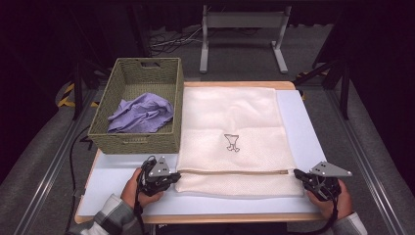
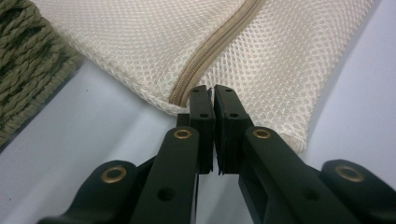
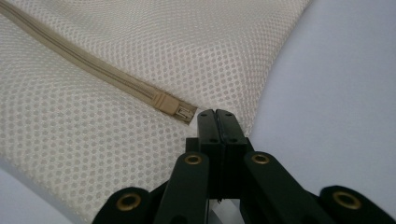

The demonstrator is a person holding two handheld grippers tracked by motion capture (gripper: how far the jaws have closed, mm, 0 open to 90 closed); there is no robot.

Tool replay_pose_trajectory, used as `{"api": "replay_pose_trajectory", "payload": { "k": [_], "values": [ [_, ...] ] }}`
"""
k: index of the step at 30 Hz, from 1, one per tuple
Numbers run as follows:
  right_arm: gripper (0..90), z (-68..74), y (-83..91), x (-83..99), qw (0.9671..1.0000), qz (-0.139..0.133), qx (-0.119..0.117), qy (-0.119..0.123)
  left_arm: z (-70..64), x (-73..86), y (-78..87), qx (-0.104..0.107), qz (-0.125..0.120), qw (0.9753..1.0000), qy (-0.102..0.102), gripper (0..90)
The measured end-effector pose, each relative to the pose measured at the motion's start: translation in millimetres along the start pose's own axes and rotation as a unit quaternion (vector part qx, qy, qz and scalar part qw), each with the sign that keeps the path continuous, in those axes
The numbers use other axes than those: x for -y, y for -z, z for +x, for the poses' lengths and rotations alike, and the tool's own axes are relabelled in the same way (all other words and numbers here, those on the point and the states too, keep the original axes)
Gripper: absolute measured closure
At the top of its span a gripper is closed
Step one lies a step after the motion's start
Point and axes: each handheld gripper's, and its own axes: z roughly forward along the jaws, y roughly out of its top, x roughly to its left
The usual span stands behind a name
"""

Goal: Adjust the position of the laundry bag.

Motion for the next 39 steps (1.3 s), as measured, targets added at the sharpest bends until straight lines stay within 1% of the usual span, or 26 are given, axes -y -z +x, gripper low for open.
{"api": "replay_pose_trajectory", "payload": {
  "k": [1, 3, 4, 6, 7, 8, 10, 11, 12, 13, 14, 15, 16, 17, 18, 19, 20, 22, 26, 29, 36, 39],
  "values": [
    [90.0, 0.5, -0.1, 0.3, 1.0, 0.003, 0.002, 0.002, 0.2, 0.1, 0.1, -0.001, -0.001, 1.0, -0.002, 87.2],
    [86.7, 0.2, 0.5, 1.1, 1.0, 0.002, 0.005, -0.001, 0.3, 0.6, 0.5, 0.001, 0.0, 1.0, -0.001, 87.2],
    [82.6, -0.5, 1.1, 1.6, 1.0, 0.001, 0.006, -0.004, 0.5, 0.8, 0.6, 0.001, 0.0, 1.0, 0.0, 87.2],
    [77.1, -1.5, 1.9, 3.1, 0.9998, -0.002, 0.0, -0.018, 0.6, 1.1, 0.8, 0.002, 0.001, 1.0, 0.002, 87.0],
    [72.2, -1.3, 1.9, 3.8, 0.9998, 0.002, -0.004, -0.018, 0.4, 1.6, 0.8, 0.003, 0.0, 1.0, 0.005, 87.0],
    [66.7, 0.0, 2.3, 4.9, 0.9998, 0.004, -0.004, -0.018, 0.2, 1.8, 0.9, 0.003, 0.0, 1.0, 0.005, 87.1],
    [59.7, 1.6, 3.6, 6.1, 0.9998, 0.012, -0.005, -0.017, -0.2, 2.2, 1.2, 0.003, 0.001, 1.0, 0.004, 87.1],
    [54.6, 1.6, 2.8, 7.2, 0.9996, 0.021, -0.014, -0.016, -0.1, 2.4, 1.1, 0.003, 0.001, 1.0, 0.004, 87.1],
    [54.3, 1.0, 2.1, 8.7, 0.9994, 0.022, -0.018, -0.019, -0.2, 2.6, 1.0, 0.003, 0.0, 1.0, 0.004, 87.1],
    [54.3, 1.0, 2.1, 8.7, 0.9994, 0.022, -0.018, -0.019, -0.2, 2.6, 1.0, 0.003, 0.0, 1.0, 0.004, 87.1],
    [55.4, -0.5, 2.2, 9.6, 0.9992, 0.021, -0.022, -0.027, -0.2, 2.6, 0.9, 0.003, 0.0, 1.0, 0.003, 87.1],
    [59.9, -1.6, 2.1, 9.9, 0.9989, 0.021, -0.027, -0.032, -0.2, 2.5, 0.8, 0.003, 0.001, 1.0, 0.003, 87.1],
    [66.4, -1.6, 2.4, 9.6, 0.999, 0.021, -0.026, -0.03, -0.2, 2.5, 0.8, 0.004, 0.002, 1.0, 0.003, 87.1],
    [72.4, -1.5, 2.7, 9.2, 0.9989, 0.023, -0.03, -0.029, -0.2, 2.6, 1.0, 0.003, 0.002, 1.0, 0.002, 87.2],
    [79.6, -1.1, 3.5, 8.7, 0.9991, 0.025, -0.023, -0.027, -0.5, 3.0, 1.4, 0.002, 0.003, 1.0, 0.005, 87.3],
    [82.0, -1.4, 4.1, 8.7, 0.9991, 0.025, -0.02, -0.028, 0.1, 3.2, 1.5, 0.003, 0.002, 1.0, 0.003, 87.3],
    [83.7, -2.1, 4.8, 9.1, 0.999, 0.023, -0.022, -0.032, 0.1, 3.3, 1.7, 0.004, 0.001, 1.0, 0.003, 87.3],
    [85.0, -2.3, 6.1, 9.4, 0.999, 0.022, -0.02, -0.032, -0.3, 3.7, 2.2, 0.005, 0.001, 1.0, 0.005, 87.3],
    [85.6, 0.5, 7.9, 8.3, 0.9994, 0.024, -0.014, -0.02, -1.8, 5.2, 4.0, 0.007, -0.001, 1.0, 0.004, 87.3],
    [85.4, 1.2, 9.4, 9.4, 0.9993, 0.024, -0.018, -0.022, -3.2, 6.2, 5.3, 0.01, 0.0, 0.9999, 0.004, 87.2],
    [85.1, 3.6, 12.8, 12.4, 0.9993, 0.023, -0.018, -0.023, -6.8, 7.7, 7.2, 0.013, 0.002, 0.9999, 0.003, 87.1],
    [85.0, 4.4, 14.3, 13.2, 0.9993, 0.024, -0.02, -0.02, -7.9, 8.5, 7.6, 0.015, 0.001, 0.9999, 0.005, 86.9]
  ]
}}
